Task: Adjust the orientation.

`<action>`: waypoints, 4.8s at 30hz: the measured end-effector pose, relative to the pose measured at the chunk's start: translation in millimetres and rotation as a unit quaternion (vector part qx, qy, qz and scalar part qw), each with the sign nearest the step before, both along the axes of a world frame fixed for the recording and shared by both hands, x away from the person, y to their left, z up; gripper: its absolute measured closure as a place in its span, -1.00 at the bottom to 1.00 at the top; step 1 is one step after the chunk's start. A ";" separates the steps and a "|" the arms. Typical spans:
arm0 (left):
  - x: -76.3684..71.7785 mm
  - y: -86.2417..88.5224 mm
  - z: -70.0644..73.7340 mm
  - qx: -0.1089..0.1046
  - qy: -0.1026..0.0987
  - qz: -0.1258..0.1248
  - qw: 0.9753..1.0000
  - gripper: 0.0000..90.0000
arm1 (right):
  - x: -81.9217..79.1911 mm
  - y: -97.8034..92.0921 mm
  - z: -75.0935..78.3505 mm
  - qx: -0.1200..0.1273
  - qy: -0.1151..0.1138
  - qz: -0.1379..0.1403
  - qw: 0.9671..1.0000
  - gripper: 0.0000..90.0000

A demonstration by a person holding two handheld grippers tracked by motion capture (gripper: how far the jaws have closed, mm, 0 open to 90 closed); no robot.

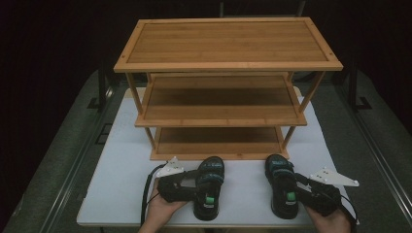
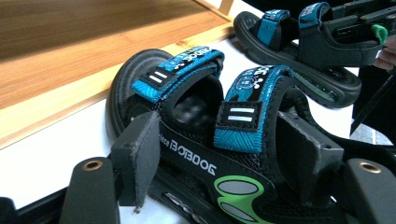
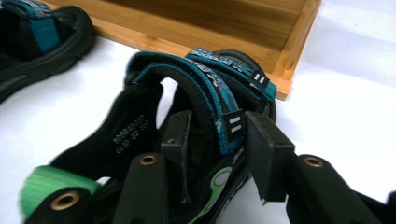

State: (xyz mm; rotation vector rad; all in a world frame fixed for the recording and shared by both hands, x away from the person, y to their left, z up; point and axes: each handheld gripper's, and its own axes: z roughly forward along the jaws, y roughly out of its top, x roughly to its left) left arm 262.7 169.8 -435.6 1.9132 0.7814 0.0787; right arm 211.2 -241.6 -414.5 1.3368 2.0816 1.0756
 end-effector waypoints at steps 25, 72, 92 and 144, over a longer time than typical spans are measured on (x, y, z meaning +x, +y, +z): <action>-5.5 5.9 7.6 0.029 -0.038 0.033 0.998 0.70 | -0.7 0.6 0.5 -0.018 -0.017 -0.012 1.000 0.71; -3.9 23.9 21.9 -0.001 -0.057 0.088 0.995 0.75 | -0.7 28.2 16.1 0.023 -0.054 0.015 0.998 0.78; 25.3 6.0 19.2 -0.002 -0.069 0.155 0.986 0.74 | 46.8 62.6 16.5 0.001 -0.091 0.018 0.996 0.78; 50.9 -9.2 9.1 0.012 -0.066 0.150 0.986 0.12 | 90.6 83.6 -4.4 0.016 -0.067 0.025 0.997 0.27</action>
